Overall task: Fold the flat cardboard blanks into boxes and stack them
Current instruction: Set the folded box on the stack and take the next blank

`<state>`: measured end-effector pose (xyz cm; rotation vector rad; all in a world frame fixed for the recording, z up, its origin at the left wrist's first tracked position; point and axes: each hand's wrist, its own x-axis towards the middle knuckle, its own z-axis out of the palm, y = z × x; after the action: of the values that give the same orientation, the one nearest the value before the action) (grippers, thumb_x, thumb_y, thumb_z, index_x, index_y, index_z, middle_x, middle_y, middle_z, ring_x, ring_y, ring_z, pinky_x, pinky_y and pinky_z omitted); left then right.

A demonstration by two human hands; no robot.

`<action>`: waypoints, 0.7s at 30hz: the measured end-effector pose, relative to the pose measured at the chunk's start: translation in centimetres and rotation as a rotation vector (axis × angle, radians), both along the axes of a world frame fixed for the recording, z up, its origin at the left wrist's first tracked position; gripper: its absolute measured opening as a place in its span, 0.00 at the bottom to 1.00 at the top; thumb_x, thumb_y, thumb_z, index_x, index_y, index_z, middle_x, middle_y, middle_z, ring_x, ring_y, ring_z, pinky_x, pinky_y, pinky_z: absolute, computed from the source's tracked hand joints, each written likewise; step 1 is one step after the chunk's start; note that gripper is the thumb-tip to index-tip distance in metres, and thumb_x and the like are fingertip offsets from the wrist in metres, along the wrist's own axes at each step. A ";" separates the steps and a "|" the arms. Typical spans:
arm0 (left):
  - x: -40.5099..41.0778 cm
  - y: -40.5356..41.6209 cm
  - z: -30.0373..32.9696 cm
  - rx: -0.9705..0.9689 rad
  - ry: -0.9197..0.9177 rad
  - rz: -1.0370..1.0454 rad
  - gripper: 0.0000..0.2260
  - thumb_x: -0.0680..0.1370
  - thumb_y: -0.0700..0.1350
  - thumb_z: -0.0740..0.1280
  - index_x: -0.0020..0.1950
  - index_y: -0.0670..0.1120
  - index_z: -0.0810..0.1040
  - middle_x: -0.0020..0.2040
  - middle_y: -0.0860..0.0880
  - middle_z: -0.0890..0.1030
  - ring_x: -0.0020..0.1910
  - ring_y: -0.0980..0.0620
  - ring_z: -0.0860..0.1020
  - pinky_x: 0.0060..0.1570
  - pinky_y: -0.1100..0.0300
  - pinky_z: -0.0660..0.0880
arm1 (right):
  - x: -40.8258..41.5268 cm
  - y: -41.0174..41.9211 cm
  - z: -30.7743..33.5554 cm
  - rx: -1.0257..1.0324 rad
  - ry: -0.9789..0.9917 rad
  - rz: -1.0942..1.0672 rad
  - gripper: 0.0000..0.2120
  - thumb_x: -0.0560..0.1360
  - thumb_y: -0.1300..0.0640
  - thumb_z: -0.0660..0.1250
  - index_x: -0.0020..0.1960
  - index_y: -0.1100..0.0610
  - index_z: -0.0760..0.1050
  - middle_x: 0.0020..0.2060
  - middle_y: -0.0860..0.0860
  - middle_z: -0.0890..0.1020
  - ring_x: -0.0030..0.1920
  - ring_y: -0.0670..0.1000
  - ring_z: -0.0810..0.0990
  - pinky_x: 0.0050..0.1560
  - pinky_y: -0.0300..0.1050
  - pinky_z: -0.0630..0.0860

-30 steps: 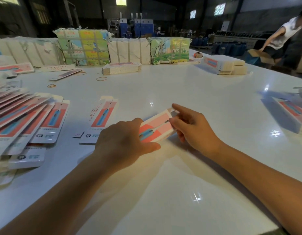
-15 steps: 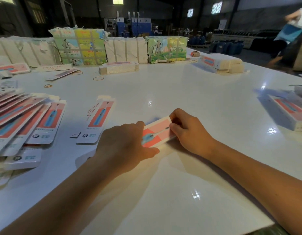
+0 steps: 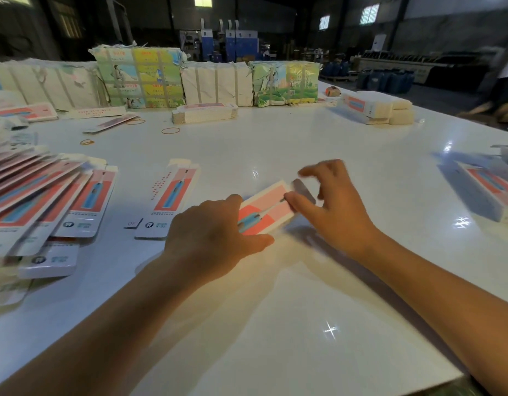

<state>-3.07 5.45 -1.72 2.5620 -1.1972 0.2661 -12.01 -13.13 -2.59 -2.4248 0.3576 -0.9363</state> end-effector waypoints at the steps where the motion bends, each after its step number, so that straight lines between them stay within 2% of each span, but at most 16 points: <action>1: -0.1 0.0 0.1 -0.025 0.003 -0.002 0.22 0.68 0.70 0.61 0.52 0.56 0.66 0.44 0.58 0.73 0.37 0.56 0.72 0.29 0.70 0.62 | 0.1 -0.1 0.0 0.074 -0.024 -0.033 0.26 0.72 0.47 0.70 0.67 0.52 0.68 0.59 0.48 0.68 0.47 0.44 0.71 0.48 0.37 0.71; 2: -0.2 0.0 0.1 -0.044 0.002 -0.002 0.22 0.68 0.70 0.61 0.52 0.56 0.66 0.43 0.59 0.72 0.37 0.56 0.72 0.29 0.71 0.61 | 0.3 -0.1 0.0 0.249 -0.033 -0.028 0.33 0.71 0.48 0.71 0.72 0.51 0.61 0.60 0.48 0.67 0.47 0.45 0.72 0.46 0.37 0.73; 3: -0.2 -0.1 0.1 -0.056 -0.002 -0.002 0.24 0.68 0.70 0.61 0.54 0.56 0.67 0.43 0.59 0.71 0.37 0.57 0.72 0.29 0.71 0.61 | 0.4 0.1 0.1 0.532 -0.022 0.028 0.37 0.71 0.50 0.72 0.74 0.50 0.57 0.60 0.49 0.71 0.46 0.47 0.76 0.42 0.41 0.76; 4: -0.3 -0.2 0.1 -0.063 -0.009 0.000 0.26 0.68 0.70 0.60 0.57 0.55 0.68 0.44 0.59 0.70 0.37 0.57 0.72 0.29 0.71 0.61 | 0.6 0.2 0.3 0.875 0.000 0.135 0.37 0.70 0.53 0.73 0.74 0.50 0.58 0.58 0.52 0.76 0.44 0.51 0.80 0.38 0.45 0.79; 5: -0.4 -0.3 0.1 -0.066 -0.016 0.000 0.28 0.67 0.71 0.58 0.59 0.55 0.69 0.44 0.59 0.70 0.36 0.57 0.71 0.29 0.70 0.61 | 0.7 0.1 0.4 1.179 0.041 0.250 0.33 0.69 0.55 0.72 0.71 0.55 0.63 0.53 0.56 0.81 0.43 0.54 0.83 0.37 0.48 0.81; 6: -0.4 -0.3 0.1 -0.069 -0.020 -0.005 0.31 0.65 0.73 0.55 0.60 0.55 0.69 0.44 0.60 0.71 0.36 0.57 0.71 0.29 0.70 0.61 | 0.8 0.3 0.5 1.363 0.058 0.339 0.27 0.69 0.56 0.71 0.65 0.61 0.69 0.48 0.58 0.83 0.43 0.56 0.84 0.38 0.49 0.82; 7: -0.5 -0.3 0.1 -0.074 -0.019 -0.014 0.34 0.63 0.73 0.52 0.61 0.55 0.69 0.45 0.59 0.72 0.36 0.57 0.71 0.29 0.70 0.62 | 0.8 0.3 0.5 1.388 0.060 0.376 0.18 0.71 0.58 0.69 0.57 0.64 0.75 0.44 0.59 0.84 0.42 0.57 0.84 0.39 0.49 0.83; 8: -0.5 -0.4 0.1 -0.079 -0.013 -0.022 0.35 0.61 0.73 0.50 0.61 0.55 0.69 0.46 0.59 0.74 0.37 0.57 0.72 0.29 0.70 0.63 | 0.9 0.4 0.4 1.309 0.029 0.368 0.09 0.74 0.59 0.66 0.50 0.64 0.77 0.40 0.58 0.84 0.41 0.56 0.84 0.39 0.48 0.83; 9: -0.6 -0.4 0.1 -0.083 -0.012 -0.027 0.35 0.62 0.73 0.51 0.61 0.55 0.69 0.46 0.59 0.74 0.37 0.57 0.72 0.29 0.71 0.62 | 0.8 0.7 0.2 1.114 -0.009 0.342 0.06 0.77 0.61 0.63 0.44 0.62 0.77 0.36 0.56 0.84 0.38 0.55 0.84 0.39 0.48 0.82; 10: -0.6 -0.5 0.0 -0.079 -0.019 -0.028 0.34 0.63 0.73 0.52 0.62 0.55 0.68 0.45 0.60 0.72 0.37 0.57 0.72 0.29 0.72 0.61 | 0.7 1.0 -0.2 0.792 -0.010 0.274 0.10 0.79 0.60 0.60 0.41 0.61 0.76 0.32 0.53 0.82 0.35 0.55 0.83 0.39 0.46 0.81; 12: -0.8 -0.7 -0.1 -0.058 -0.027 -0.028 0.35 0.64 0.73 0.53 0.63 0.54 0.67 0.46 0.60 0.69 0.38 0.57 0.71 0.31 0.73 0.61 | 0.3 1.3 -0.8 0.125 0.067 0.115 0.13 0.81 0.56 0.56 0.41 0.58 0.73 0.29 0.49 0.78 0.33 0.54 0.78 0.37 0.40 0.73; 13: -0.8 -0.7 -0.2 -0.056 -0.018 -0.029 0.36 0.63 0.74 0.52 0.63 0.54 0.67 0.47 0.60 0.70 0.39 0.57 0.71 0.33 0.72 0.63 | 0.2 1.4 -0.9 -0.022 0.098 0.101 0.14 0.81 0.53 0.54 0.43 0.57 0.73 0.31 0.48 0.78 0.33 0.53 0.77 0.37 0.39 0.71; 14: -0.9 -0.7 -0.2 -0.059 -0.011 -0.030 0.36 0.63 0.75 0.52 0.62 0.54 0.67 0.47 0.59 0.71 0.40 0.57 0.71 0.33 0.72 0.64 | 0.1 1.5 -1.0 -0.021 0.107 0.127 0.15 0.81 0.49 0.54 0.44 0.55 0.74 0.33 0.47 0.79 0.34 0.50 0.77 0.37 0.39 0.71; 16: -1.1 -0.6 -0.1 -0.067 -0.049 -0.020 0.33 0.61 0.73 0.50 0.58 0.57 0.66 0.45 0.59 0.70 0.38 0.57 0.71 0.30 0.72 0.61 | -0.2 1.7 -0.7 0.171 0.067 0.194 0.16 0.79 0.44 0.53 0.41 0.50 0.74 0.33 0.44 0.80 0.34 0.46 0.78 0.38 0.37 0.73; 19: -1.0 -0.4 0.1 -0.060 -0.097 0.001 0.32 0.63 0.72 0.51 0.60 0.55 0.67 0.49 0.58 0.76 0.37 0.57 0.70 0.28 0.73 0.56 | 0.1 1.8 0.1 0.670 -0.045 0.303 0.18 0.82 0.55 0.54 0.40 0.54 0.79 0.36 0.51 0.84 0.39 0.52 0.82 0.41 0.43 0.81; 21: -0.9 -0.3 0.1 -0.079 -0.088 0.004 0.30 0.68 0.71 0.58 0.61 0.54 0.68 0.53 0.56 0.79 0.38 0.57 0.70 0.28 0.72 0.57 | 0.2 1.8 0.5 0.939 -0.086 0.372 0.19 0.81 0.62 0.55 0.40 0.59 0.82 0.35 0.55 0.84 0.38 0.53 0.83 0.37 0.43 0.80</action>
<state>-3.95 5.17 -1.62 2.5078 -1.1878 0.4221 -11.77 -11.33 -2.09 -1.5080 0.2244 -0.5215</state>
